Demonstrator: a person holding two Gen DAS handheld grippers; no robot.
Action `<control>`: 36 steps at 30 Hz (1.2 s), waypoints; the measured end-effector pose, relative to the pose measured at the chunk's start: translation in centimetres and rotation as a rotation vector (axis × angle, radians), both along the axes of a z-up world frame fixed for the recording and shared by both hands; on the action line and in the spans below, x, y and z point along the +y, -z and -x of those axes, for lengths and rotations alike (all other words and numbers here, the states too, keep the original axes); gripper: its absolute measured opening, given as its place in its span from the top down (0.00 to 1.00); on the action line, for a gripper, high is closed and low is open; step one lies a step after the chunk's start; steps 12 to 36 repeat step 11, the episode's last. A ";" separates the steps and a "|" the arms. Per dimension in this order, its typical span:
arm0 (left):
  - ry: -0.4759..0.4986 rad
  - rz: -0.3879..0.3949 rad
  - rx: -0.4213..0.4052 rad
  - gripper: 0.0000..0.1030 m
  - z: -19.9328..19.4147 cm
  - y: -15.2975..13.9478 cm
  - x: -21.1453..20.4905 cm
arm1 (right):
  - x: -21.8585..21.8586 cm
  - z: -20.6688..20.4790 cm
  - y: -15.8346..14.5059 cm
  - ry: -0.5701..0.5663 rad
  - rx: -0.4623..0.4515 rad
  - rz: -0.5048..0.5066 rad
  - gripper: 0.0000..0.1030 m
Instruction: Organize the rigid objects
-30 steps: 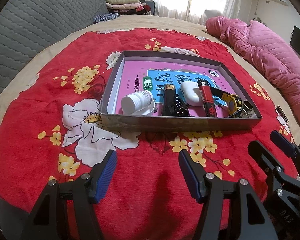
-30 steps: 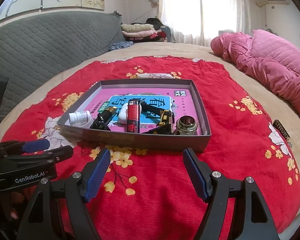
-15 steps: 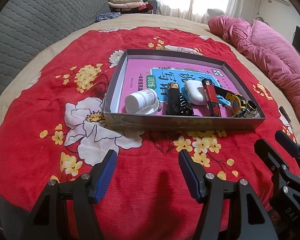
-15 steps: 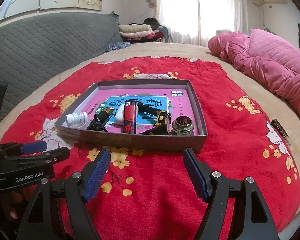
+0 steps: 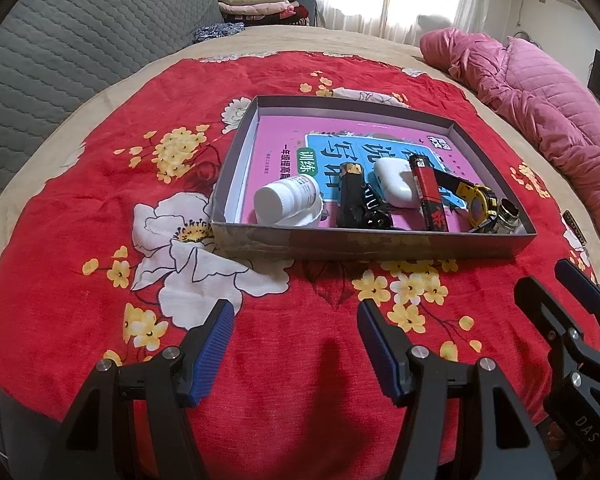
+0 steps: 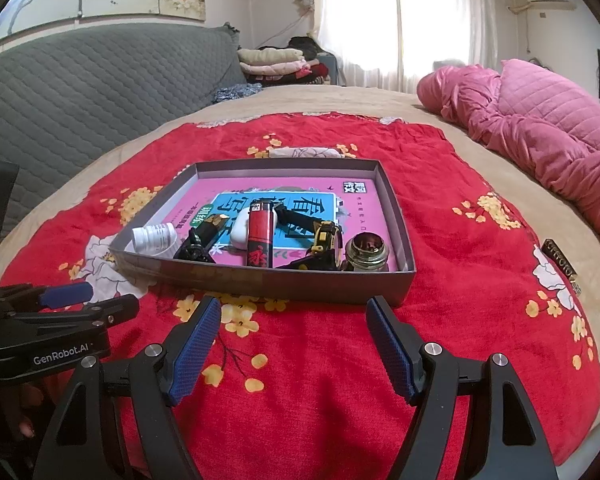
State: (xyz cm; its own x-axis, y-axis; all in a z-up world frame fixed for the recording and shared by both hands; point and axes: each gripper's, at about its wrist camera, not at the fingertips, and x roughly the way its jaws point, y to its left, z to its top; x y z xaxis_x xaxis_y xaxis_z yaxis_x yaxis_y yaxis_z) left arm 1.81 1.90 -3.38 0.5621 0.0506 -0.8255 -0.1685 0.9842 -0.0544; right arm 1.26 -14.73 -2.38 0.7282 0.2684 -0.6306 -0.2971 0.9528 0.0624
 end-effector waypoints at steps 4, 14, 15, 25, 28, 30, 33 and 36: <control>-0.002 -0.003 0.002 0.39 0.0 0.0 0.0 | 0.0 0.0 0.0 -0.001 0.000 -0.001 0.26; -0.008 -0.010 0.000 0.38 -0.2 0.1 0.3 | -0.1 -0.1 0.1 0.008 0.003 -0.003 0.26; -0.008 -0.010 0.000 0.38 -0.2 0.1 0.3 | -0.1 -0.1 0.1 0.008 0.003 -0.003 0.26; -0.008 -0.010 0.000 0.38 -0.2 0.1 0.3 | -0.1 -0.1 0.1 0.008 0.003 -0.003 0.26; -0.008 -0.010 0.000 0.38 -0.2 0.1 0.3 | -0.1 -0.1 0.1 0.008 0.003 -0.003 0.26; -0.008 -0.010 0.000 0.38 -0.2 0.1 0.3 | -0.1 -0.1 0.1 0.008 0.003 -0.003 0.26; -0.008 -0.010 0.000 0.38 -0.2 0.1 0.3 | -0.1 -0.1 0.1 0.008 0.003 -0.003 0.26; -0.008 -0.010 0.000 0.38 -0.2 0.1 0.3 | -0.1 -0.1 0.1 0.008 0.003 -0.003 0.26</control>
